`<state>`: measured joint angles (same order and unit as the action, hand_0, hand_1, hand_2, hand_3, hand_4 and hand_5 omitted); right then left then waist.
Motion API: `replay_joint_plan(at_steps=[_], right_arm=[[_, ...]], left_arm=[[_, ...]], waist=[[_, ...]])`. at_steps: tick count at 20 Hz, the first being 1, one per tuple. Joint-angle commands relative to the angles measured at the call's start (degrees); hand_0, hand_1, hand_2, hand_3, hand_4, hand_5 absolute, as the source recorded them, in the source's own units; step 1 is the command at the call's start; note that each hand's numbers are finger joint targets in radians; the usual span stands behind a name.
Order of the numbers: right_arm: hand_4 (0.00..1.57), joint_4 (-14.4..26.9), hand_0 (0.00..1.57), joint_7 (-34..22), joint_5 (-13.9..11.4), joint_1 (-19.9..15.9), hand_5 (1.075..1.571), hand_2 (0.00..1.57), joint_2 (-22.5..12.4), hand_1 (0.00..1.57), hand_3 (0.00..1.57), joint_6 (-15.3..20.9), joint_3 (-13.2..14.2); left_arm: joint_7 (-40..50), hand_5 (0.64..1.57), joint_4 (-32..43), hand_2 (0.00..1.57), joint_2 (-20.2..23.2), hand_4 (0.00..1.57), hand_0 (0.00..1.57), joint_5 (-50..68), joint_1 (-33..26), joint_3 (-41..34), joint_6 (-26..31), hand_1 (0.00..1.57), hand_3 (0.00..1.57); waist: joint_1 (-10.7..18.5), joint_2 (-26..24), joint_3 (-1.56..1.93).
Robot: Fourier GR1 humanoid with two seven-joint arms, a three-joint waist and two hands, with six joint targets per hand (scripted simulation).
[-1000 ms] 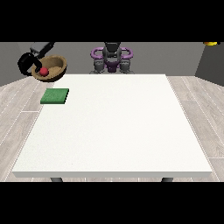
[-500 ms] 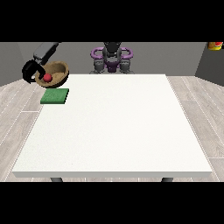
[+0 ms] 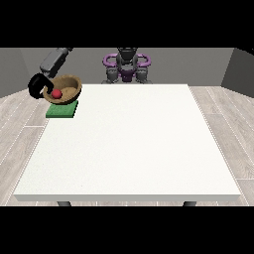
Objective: Pick the cup and pour the ball into the bowl, then pick the bowl and place it on the pad
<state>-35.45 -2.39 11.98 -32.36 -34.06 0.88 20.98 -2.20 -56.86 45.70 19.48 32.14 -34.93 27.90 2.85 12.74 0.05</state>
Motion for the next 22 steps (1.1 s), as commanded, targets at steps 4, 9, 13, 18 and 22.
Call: replay_joint_plan(at_steps=[4, 9, 13, 18, 22], right_arm=[[0.0, 4.95, 1.57, 3.28, -0.79, 0.99, 1.55, 1.57, -3.74, 1.57, 1.09, 3.97, 2.73], [0.0, 3.8, 1.49, 5.35, -0.18, 0.89, 1.544, 1.4, -0.94, 1.49, 0.8, 4.8, 2.57], [0.0, 1.38, 1.46, 2.01, 0.95, -2.98, 1.532, 1.4, 0.45, 1.46, 0.76, 7.39, 2.72], [0.11, 1.78, 1.26, 2.91, -1.75, -5.74, 1.529, 1.35, 1.06, 1.26, 0.91, 12.58, 0.99], [0.0, 3.58, 0.19, -0.15, -3.81, -5.61, 1.454, 0.41, -2.03, 0.19, 0.79, 6.3, -1.96]], left_arm=[[-0.62, 1.563, -3.3, 0.0, -1.11, 1.19, 0.0, 1.76, -2.15, 0.54, 0.64, 0.0, 0.0], [-0.57, 1.562, -0.27, 0.0, 0.48, 1.19, 0.0, 1.09, -1.19, 0.18, -1.85, 0.0, 0.0], [-6.68, 1.565, 5.0, 0.0, 3.89, 1.19, 0.0, 0.15, -1.52, -1.42, 0.99, 0.0, 0.0], [-4.89, 1.566, 3.67, 0.0, 1.76, 1.19, 0.0, 0.49, -0.78, 1.42, 0.96, 0.0, 0.0], [-3.94, 1.569, 3.23, 0.0, 3.22, 1.19, 0.0, 1.34, -0.25, 1.18, 1.56, 0.0, 0.0]], waist=[[2.56, 0.85, 0.0], [-0.83, 0.61, -0.02], [0.2, 2.75, -0.08], [1.84, 2.68, -0.05], [2.62, 2.67, -0.05]])
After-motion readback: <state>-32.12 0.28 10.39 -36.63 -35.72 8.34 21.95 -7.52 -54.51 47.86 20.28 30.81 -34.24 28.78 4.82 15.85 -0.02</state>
